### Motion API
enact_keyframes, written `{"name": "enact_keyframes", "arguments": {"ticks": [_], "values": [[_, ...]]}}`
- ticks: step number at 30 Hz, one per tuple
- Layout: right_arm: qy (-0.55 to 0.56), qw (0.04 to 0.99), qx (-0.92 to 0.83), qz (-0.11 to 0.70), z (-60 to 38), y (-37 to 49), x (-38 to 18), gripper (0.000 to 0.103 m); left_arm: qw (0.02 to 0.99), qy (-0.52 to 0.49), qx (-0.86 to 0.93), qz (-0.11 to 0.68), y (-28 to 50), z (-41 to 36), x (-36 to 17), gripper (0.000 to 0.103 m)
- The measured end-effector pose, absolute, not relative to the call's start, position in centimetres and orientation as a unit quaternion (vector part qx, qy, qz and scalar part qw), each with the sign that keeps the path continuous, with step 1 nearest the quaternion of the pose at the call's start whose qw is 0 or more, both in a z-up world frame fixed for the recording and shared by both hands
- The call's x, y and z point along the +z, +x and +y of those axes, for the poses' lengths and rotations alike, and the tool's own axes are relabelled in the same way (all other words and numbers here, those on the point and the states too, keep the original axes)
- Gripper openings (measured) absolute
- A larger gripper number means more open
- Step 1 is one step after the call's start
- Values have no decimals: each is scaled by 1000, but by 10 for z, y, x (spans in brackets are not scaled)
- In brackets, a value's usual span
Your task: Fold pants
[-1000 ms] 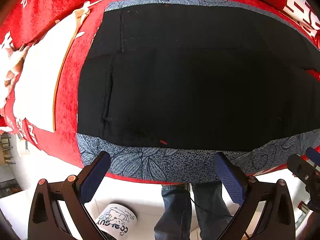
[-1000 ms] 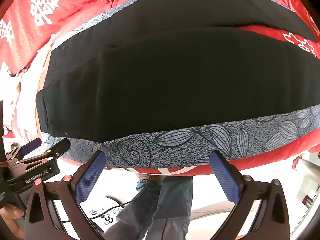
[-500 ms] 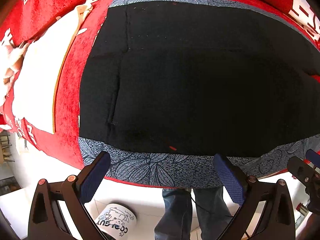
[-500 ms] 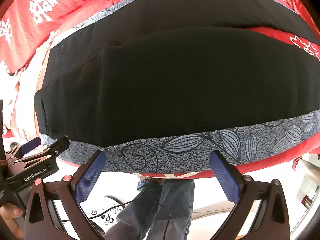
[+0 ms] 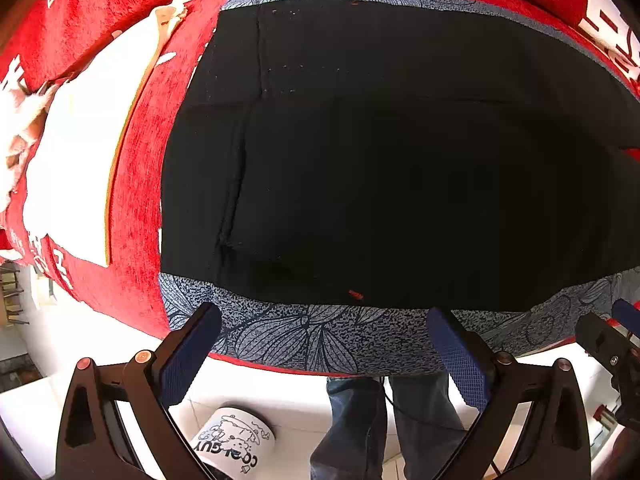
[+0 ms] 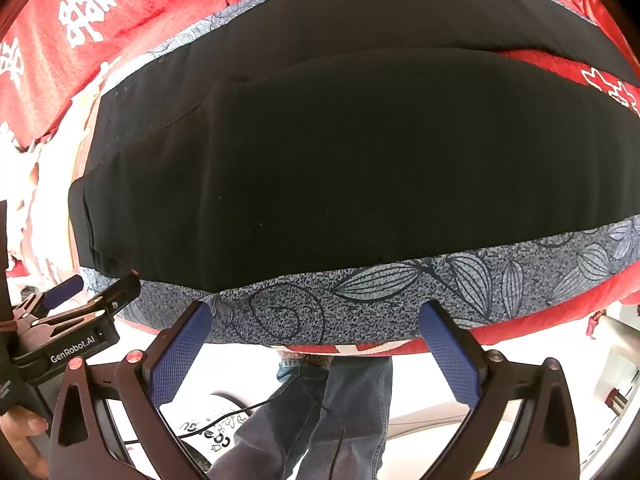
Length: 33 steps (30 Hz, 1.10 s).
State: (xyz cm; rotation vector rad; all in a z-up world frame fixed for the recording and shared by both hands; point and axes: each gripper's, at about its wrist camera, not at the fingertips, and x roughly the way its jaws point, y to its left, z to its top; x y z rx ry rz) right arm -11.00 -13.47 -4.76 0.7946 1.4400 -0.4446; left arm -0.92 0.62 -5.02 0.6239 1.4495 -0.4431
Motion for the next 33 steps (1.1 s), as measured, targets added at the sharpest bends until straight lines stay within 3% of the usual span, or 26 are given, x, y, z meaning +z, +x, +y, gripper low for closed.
{"name": "enact_keyframes", "arguments": {"ticks": [5, 14, 17, 19, 24, 29, 30, 31, 32, 33], "values": [[370, 666, -181, 622, -131, -113, -47, 103, 689, 253, -198, 650, -1, 23, -48, 103], [525, 647, -67, 550, -110, -127, -72, 102, 686, 138, -207, 684, 14, 80, -52, 103], [558, 631, -42, 538, -96, -130, -87, 93, 666, 72, -235, 705, 14, 95, -60, 103], [576, 621, -30, 530, -88, -131, -100, 76, 655, 25, -249, 713, 13, 105, -64, 103], [594, 633, -16, 497, -77, -139, -125, 71, 630, -40, -277, 725, 6, 126, -75, 103], [639, 636, -12, 432, -84, -149, -134, 68, 628, -39, -300, 717, 5, 136, -79, 103], [648, 632, -12, 424, -84, -147, -135, 55, 627, -40, -302, 717, 7, 142, -79, 103], [658, 626, -15, 418, -85, -147, -136, 30, 628, -41, -302, 716, 7, 144, -80, 103], [667, 620, -16, 412, -87, -147, -137, 18, 629, -43, -298, 716, 7, 147, -79, 103], [678, 614, -18, 405, -89, -146, -136, 15, 629, -50, -293, 718, 8, 148, -77, 103]]}}
